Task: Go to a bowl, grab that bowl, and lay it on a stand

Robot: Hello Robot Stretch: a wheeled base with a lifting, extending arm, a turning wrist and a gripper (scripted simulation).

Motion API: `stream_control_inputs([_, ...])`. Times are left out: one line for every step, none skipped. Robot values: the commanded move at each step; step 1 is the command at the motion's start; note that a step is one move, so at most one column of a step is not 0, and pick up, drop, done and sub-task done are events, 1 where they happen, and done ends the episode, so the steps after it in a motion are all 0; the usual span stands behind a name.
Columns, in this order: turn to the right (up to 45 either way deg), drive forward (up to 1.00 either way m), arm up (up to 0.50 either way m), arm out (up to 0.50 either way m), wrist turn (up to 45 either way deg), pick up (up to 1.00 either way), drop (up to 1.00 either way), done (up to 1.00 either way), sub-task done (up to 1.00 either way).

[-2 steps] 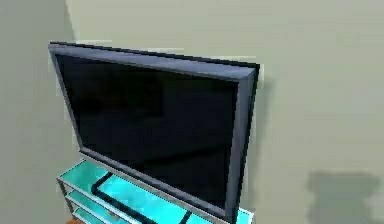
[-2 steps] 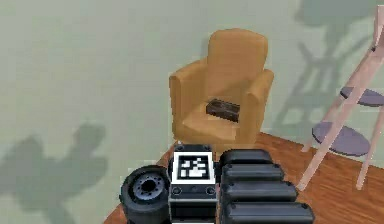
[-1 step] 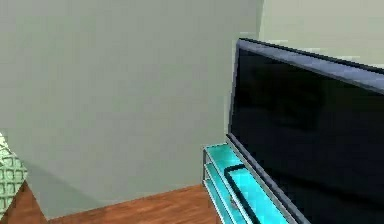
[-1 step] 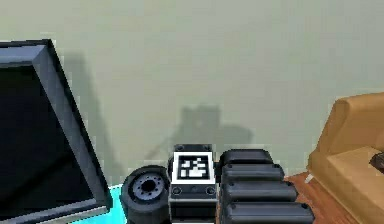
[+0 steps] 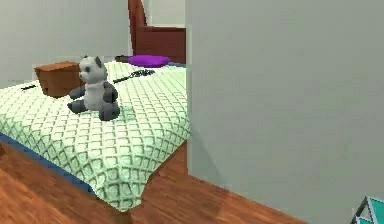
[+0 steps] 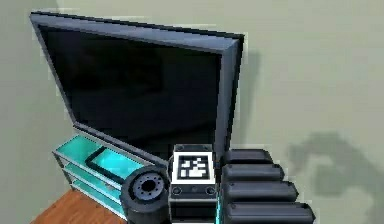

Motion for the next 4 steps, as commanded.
stream_control_inputs([-45.0,0.0,0.0,0.0,0.0,0.0,0.0,0.0,0.0])
stream_control_inputs([-27.0,0.0,0.0,0.0,0.0,0.0,0.0,0.0,0.0])
stream_control_inputs([45.0,0.0,0.0,0.0,0.0,0.0,0.0,0.0,0.0])
stream_control_inputs([45.0,0.0,0.0,0.0,0.0,0.0,0.0,0.0,0.0])
